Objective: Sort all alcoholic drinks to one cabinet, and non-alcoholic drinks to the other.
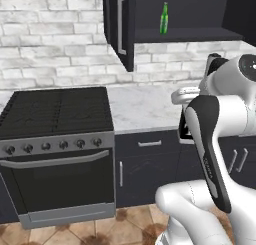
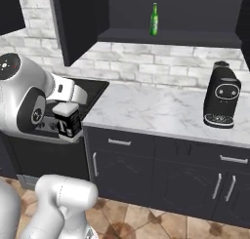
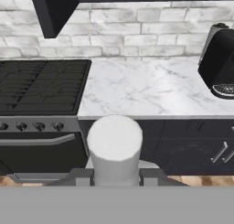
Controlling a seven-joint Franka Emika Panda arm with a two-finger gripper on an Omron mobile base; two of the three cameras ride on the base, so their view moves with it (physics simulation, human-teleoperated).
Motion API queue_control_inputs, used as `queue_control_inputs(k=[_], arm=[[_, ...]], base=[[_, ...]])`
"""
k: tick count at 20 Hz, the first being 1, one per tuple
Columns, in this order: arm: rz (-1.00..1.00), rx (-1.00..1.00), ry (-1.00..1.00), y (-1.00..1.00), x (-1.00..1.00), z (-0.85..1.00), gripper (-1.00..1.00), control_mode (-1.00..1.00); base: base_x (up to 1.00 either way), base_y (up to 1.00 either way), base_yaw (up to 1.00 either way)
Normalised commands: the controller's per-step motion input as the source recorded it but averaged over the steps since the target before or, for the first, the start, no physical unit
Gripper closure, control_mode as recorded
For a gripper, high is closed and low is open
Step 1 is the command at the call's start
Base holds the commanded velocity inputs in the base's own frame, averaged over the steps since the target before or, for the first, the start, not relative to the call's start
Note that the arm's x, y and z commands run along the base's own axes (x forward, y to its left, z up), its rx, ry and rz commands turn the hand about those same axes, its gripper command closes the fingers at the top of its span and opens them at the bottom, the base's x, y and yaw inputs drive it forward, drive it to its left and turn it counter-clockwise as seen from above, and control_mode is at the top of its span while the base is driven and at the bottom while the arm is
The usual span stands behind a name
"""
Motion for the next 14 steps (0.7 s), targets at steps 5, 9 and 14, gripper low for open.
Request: queue_control_inputs(k=[5,9,14], arm=[[0.0,0.0,0.0,0.0,0.0,0.0,1.0,1.0],[0.0,0.0,0.0,0.0,0.0,0.0,1.0,1.0],[0.0,0.0,0.0,0.0,0.0,0.0,1.0,1.0]], base=[[0.22,-0.4,0.0],[0.31,-0.4,0.0],[0.32,-0.38,0.0]])
